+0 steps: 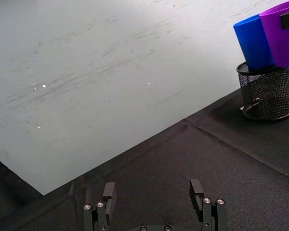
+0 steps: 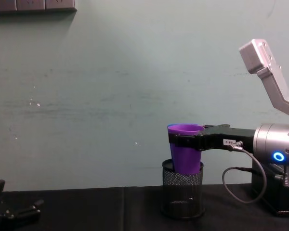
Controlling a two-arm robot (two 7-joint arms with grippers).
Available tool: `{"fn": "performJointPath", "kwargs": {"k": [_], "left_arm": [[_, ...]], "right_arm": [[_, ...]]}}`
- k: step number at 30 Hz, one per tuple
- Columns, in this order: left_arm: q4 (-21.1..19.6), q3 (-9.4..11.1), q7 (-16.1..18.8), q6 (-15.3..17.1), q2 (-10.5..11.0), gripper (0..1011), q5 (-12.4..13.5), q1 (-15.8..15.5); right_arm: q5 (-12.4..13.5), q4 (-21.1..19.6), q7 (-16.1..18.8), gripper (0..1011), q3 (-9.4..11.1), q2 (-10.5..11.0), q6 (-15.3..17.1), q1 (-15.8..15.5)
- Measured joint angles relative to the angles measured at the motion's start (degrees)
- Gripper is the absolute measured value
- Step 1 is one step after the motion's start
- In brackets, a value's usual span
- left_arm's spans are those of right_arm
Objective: Pick up one cup with a gripper and tap it against the other cup.
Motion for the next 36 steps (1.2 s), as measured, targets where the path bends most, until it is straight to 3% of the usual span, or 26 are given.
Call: {"fn": "performJointPath", "kwargs": {"k": [19,36], "left_arm": [[0.0,0.0,0.0,0.0,0.0,1005,0.0,0.0],[0.0,0.0,0.0,0.0,0.0,1005,0.0,0.0]], "right_arm": [[-0.3,2.2,0.6,728,0.3,-0.7,0.7,2.1],[-0.2,2.0,0.5,728,0.2,-0.6,0.7,2.0]]}}
